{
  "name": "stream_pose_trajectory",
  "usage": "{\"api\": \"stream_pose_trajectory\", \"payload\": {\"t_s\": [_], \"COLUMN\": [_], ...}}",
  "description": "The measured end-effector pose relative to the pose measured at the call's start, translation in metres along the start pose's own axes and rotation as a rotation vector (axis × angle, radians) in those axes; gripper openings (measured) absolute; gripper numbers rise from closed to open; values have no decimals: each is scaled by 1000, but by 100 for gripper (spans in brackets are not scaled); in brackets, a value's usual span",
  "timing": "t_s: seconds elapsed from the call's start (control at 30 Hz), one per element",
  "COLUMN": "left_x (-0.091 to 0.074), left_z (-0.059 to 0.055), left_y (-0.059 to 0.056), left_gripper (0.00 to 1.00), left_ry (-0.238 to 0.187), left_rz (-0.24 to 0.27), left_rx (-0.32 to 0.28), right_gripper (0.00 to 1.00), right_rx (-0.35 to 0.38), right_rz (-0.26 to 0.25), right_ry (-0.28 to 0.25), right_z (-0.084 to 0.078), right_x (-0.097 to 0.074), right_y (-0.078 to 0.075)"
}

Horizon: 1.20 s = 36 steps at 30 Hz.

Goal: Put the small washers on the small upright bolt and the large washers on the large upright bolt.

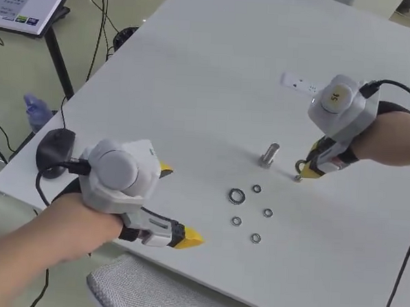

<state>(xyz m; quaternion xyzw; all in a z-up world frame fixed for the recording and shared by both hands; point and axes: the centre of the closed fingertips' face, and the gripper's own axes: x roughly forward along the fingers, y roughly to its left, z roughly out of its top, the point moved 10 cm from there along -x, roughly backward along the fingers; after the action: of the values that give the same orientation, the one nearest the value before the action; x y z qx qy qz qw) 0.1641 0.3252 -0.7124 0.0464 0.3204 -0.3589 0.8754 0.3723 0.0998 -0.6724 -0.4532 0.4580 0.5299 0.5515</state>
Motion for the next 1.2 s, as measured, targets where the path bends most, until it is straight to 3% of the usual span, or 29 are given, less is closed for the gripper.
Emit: {"api": "stream_pose_trajectory", "payload": {"t_s": [0.27,0.77,0.9,1.0,1.2], "left_x": [8,12,15,16,15], "left_z": [1,8,7,7,2], "left_y": [4,5,3,1,2], "left_gripper": [86,91,93,99,99], "left_ry": [3,-21,-5,-28,-10], "left_rz": [-9,-29,-41,-24,-36], "left_rx": [-2,3,-1,4,-6], "right_gripper": [22,22,22,22,22], "right_rx": [6,8,4,5,3], "right_rz": [-14,-15,-14,-11,-16], "right_ry": [-14,-20,-18,-17,-9], "right_z": [16,30,35,39,42], "right_x": [4,17,24,28,37], "right_y": [-21,-40,-42,-43,-47]}}
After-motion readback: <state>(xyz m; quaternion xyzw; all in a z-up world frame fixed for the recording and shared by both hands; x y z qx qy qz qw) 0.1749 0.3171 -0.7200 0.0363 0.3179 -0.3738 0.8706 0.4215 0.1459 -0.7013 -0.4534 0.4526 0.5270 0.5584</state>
